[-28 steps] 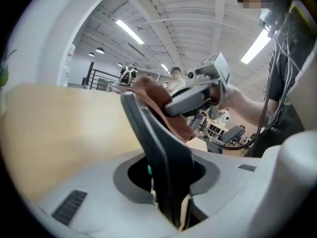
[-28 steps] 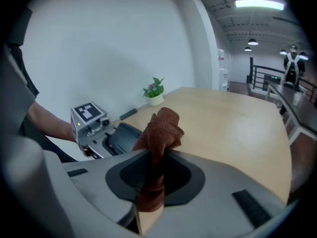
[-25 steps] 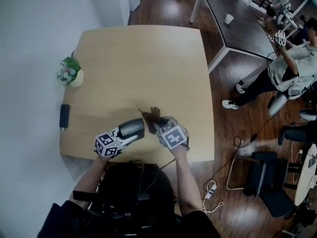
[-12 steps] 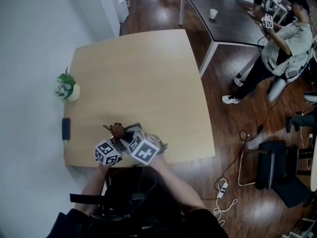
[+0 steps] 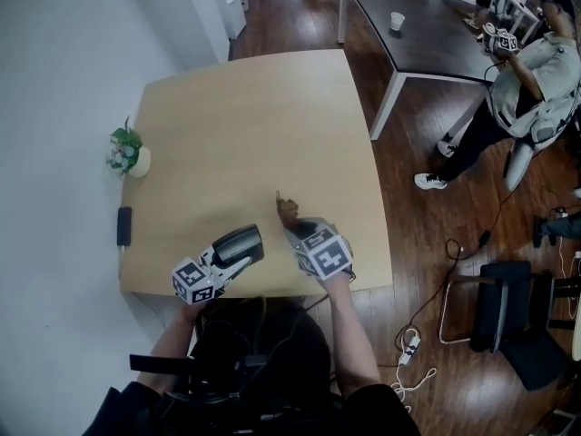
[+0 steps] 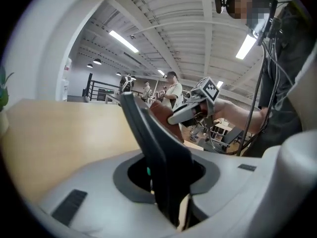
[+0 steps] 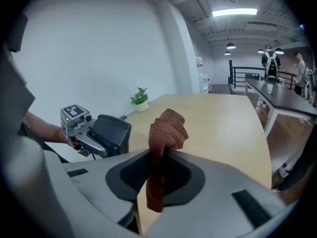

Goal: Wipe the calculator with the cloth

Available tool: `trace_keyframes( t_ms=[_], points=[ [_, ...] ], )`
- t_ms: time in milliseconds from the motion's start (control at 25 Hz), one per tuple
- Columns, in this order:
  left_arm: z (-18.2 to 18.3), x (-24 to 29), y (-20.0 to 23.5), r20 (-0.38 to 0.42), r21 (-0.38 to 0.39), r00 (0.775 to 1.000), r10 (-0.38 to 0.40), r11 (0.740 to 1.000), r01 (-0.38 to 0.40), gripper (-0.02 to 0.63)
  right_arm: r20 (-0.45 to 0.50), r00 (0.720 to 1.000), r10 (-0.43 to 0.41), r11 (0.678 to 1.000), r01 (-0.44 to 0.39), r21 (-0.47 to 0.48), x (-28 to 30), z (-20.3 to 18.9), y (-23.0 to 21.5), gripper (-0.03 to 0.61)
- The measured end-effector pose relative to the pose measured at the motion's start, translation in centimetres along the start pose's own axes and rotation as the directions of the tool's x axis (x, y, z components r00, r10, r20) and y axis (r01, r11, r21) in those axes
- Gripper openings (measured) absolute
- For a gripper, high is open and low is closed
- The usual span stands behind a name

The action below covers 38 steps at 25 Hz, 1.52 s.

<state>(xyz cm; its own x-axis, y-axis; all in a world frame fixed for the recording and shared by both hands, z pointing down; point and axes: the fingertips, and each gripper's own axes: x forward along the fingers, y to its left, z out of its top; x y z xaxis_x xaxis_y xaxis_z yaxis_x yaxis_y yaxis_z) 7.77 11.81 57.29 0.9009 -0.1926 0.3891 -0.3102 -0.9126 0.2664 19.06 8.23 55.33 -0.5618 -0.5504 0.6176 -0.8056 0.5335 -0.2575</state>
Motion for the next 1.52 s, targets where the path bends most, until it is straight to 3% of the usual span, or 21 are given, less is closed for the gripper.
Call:
trace_keyframes(
  t_ms=[120,200,280,360,480,680,800,920,1040,1160,1280,1400,1520],
  points=[
    [-0.1,0.0,-0.2,-0.019,0.015,1.000,0.010,1.000,-0.010,0.118,0.110,0.982,0.154,0.988,-0.156,0.001,-1.3,3.2,4.8,0.061],
    [-0.2,-0.1,-0.2,-0.040,0.040,0.999,0.020,0.999,-0.019,0.118,0.163,0.940,0.300,0.954,-0.295,-0.054,-1.6,5.9,10.1,0.061],
    [-0.2,-0.2,-0.3,-0.052,0.067,0.998,0.027,0.997,-0.024,0.118,0.146,0.900,0.410,0.909,-0.390,-0.145,-0.7,7.4,15.3,0.061],
    [0.0,-0.2,-0.7,-0.054,0.100,0.998,0.032,0.995,-0.026,0.118,0.077,0.891,0.448,0.878,-0.421,-0.226,0.8,7.3,18.7,0.063],
    [0.2,-0.2,-1.2,-0.063,0.159,0.997,0.038,0.987,-0.028,0.118,0.020,0.913,0.407,0.886,-0.389,-0.252,2.0,6.6,18.6,0.063],
    [0.4,-1.1,-0.7,-0.018,0.167,0.999,0.033,0.985,-0.029,0.123,0.048,0.947,0.317,0.942,-0.308,-0.130,2.0,5.7,12.6,0.066],
    [0.3,-1.4,0.0,0.006,0.147,1.000,0.018,0.989,-0.019,0.121,0.023,0.981,0.192,0.981,-0.190,-0.047,2.1,4.0,7.1,0.064],
    [0.2,-1.8,0.8,0.026,0.123,1.000,-0.002,0.992,-0.001,0.120,0.008,0.996,0.090,0.996,-0.090,0.016,1.5,2.7,3.8,0.061],
    [0.1,-2.5,1.9,0.036,0.119,0.999,-0.012,0.993,0.008,0.120,0.038,0.996,0.083,0.997,-0.083,-0.005,0.5,4.9,5.9,0.061],
    [-0.1,-3.0,3.0,0.036,0.138,0.999,-0.028,0.990,0.023,0.120,0.094,0.970,0.226,0.973,-0.220,-0.068,1.5,9.2,13.0,0.061],
    [0.3,-3.9,3.9,0.046,0.158,0.998,-0.042,0.987,0.034,0.120,0.061,0.936,0.347,0.929,-0.334,-0.158,5.0,11.5,20.3,0.063],
    [0.9,-5.2,4.9,0.074,0.184,0.995,-0.060,0.982,0.046,0.118,-0.024,0.953,0.301,0.933,-0.300,-0.201,8.5,11.7,22.0,0.063],
    [1.0,-6.8,6.1,0.139,0.172,0.986,-0.090,0.983,0.066,0.118,-0.027,0.971,0.238,0.959,-0.239,-0.155,9.7,11.7,20.1,0.064]
  ],
)
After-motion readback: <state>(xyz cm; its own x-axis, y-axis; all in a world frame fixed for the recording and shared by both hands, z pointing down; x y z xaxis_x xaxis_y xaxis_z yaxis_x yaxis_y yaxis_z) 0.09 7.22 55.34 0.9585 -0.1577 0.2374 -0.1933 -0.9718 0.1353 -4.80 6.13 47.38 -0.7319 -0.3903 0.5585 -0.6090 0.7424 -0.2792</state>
